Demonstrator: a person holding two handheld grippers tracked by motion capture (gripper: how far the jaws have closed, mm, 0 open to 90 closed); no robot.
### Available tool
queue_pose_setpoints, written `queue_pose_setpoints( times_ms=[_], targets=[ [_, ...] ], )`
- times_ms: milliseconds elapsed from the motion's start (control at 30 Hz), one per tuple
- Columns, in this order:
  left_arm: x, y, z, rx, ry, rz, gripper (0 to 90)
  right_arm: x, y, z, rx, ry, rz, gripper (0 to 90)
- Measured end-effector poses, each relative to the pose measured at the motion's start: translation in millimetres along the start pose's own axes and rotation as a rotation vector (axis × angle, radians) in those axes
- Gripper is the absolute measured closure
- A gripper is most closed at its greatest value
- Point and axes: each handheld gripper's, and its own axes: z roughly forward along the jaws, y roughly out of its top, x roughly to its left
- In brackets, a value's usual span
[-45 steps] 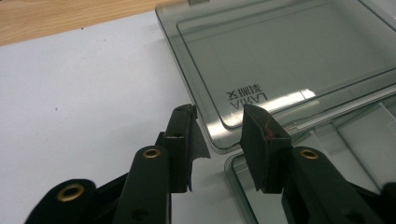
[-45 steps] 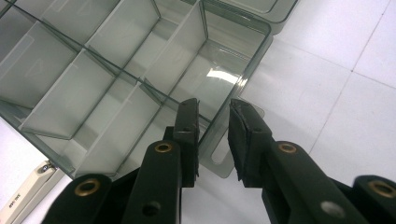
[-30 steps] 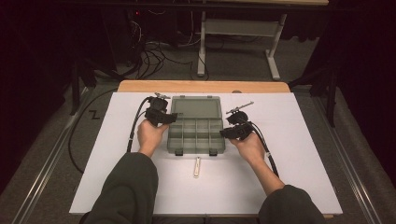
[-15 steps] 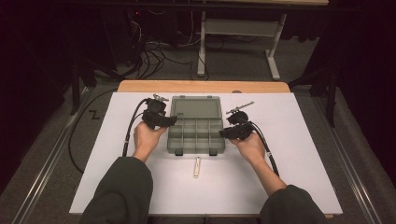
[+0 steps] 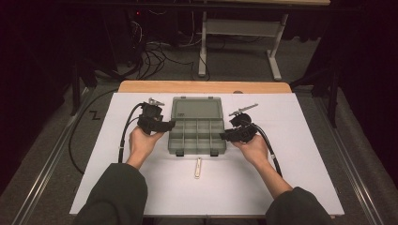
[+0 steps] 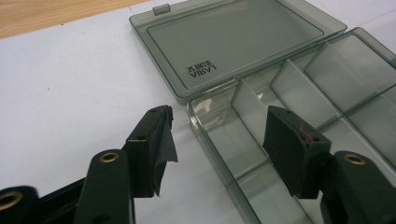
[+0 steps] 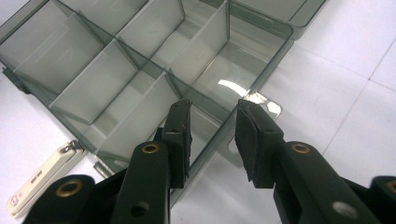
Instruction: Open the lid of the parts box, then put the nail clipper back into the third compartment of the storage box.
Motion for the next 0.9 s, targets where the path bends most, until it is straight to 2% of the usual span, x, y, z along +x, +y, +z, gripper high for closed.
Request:
queue_pose_setpoints(
  times_ms=[167, 333, 633, 767, 900],
  targets=[
    [-2.3, -9.9, -9.9, -0.011, -0.003, 0.017, 40.7, -0.1, -4.7, -7.0, -0.031, 0.011, -0.006, 64.6],
    [-4.6, -17.2, -21.1, -0.062, -0.012, 0.019, 40.3, -2.9, -8.5, -17.1, -0.065, 0.017, 0.001, 62.8],
    [-10.6, -29.9, -31.0, -0.076, -0.038, 0.027, 40.0, -8.8, -17.4, -27.6, -0.106, 0.034, 0.008, 60.5],
    [-15.2, -34.2, -34.4, -0.072, -0.023, 0.045, 40.8, -10.8, -26.0, -32.0, -0.120, 0.032, 0.011, 59.8],
    [-21.2, -38.6, -39.8, -0.096, -0.023, 0.047, 41.0, -11.2, -34.2, -36.9, -0.138, 0.040, 0.012, 58.8]
  ],
)
